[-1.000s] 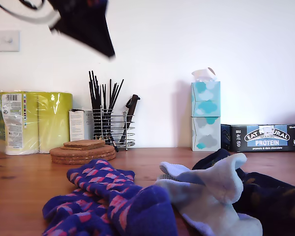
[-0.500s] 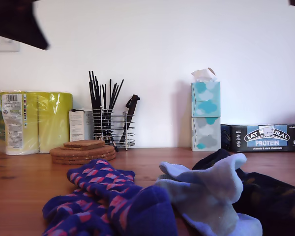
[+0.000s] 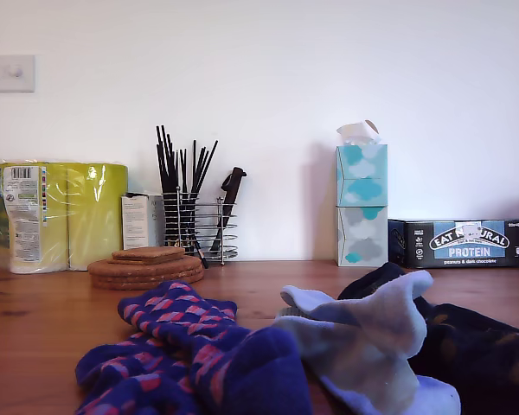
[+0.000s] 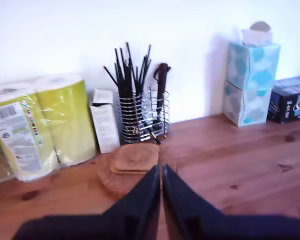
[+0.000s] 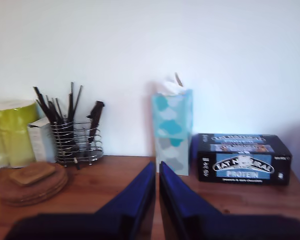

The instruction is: Pair up the socks based on colour and pattern, by placing each sock on top of its pair

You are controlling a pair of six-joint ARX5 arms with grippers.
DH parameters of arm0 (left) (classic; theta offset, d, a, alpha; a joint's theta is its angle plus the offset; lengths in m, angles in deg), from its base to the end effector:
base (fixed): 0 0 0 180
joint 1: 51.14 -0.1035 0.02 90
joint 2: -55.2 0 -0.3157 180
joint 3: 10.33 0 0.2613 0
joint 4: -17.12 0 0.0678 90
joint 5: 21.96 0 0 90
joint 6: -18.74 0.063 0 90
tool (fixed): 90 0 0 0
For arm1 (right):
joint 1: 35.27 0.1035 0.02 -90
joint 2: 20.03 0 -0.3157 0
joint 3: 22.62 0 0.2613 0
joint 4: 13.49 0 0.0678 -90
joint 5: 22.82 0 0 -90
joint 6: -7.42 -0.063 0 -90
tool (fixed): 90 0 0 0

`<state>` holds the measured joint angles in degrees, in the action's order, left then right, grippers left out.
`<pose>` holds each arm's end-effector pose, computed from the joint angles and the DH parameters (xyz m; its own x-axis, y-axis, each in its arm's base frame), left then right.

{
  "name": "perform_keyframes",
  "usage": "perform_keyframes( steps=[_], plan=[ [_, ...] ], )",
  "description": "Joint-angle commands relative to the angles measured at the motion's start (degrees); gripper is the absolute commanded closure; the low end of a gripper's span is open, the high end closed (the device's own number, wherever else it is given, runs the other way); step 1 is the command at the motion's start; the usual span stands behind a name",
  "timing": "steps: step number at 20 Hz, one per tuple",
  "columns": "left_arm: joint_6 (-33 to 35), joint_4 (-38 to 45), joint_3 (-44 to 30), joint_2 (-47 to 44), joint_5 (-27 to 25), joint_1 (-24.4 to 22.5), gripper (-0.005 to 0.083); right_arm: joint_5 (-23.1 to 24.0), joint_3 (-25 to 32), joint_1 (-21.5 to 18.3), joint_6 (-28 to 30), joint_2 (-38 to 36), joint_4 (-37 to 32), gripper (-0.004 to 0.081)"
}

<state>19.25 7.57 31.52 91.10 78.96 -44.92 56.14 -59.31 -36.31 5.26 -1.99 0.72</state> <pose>0.1514 -0.0285 0.3076 0.9537 -0.2945 -0.0617 0.2949 0.9555 -0.0030 0.0968 0.0103 0.2949 0.9819 0.1737 0.0760 -0.1759 0.9842 0.0228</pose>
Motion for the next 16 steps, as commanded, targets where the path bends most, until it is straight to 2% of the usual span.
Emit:
perform_keyframes(
  steps=[1,6,10,12,16],
  plan=[
    [-0.2,1.2,-2.2,-1.9,-0.3,-0.1,0.0797,0.5,2.9,0.3,-0.6,-2.4,-0.7,0.0783],
    [0.3,4.4,-10.8,-5.5,-3.9,-0.1,0.0797,-0.8,10.4,2.3,3.9,-7.2,-4.3,0.0783],
    [1.0,8.6,-19.9,-12.1,-5.4,-0.1,0.0797,-0.3,14.0,2.8,5.1,-14.4,-3.6,0.0783],
    [1.0,7.9,-22.1,-15.6,-5.5,-0.1,0.0797,-0.4,14.8,2.8,5.2,-18.1,-1.4,0.0783],
    [1.0,6.1,-22.4,-20.9,-5.4,-0.1,0.0797,-0.6,14.7,2.9,4.3,-17.9,-0.9,0.0783]
  ],
)
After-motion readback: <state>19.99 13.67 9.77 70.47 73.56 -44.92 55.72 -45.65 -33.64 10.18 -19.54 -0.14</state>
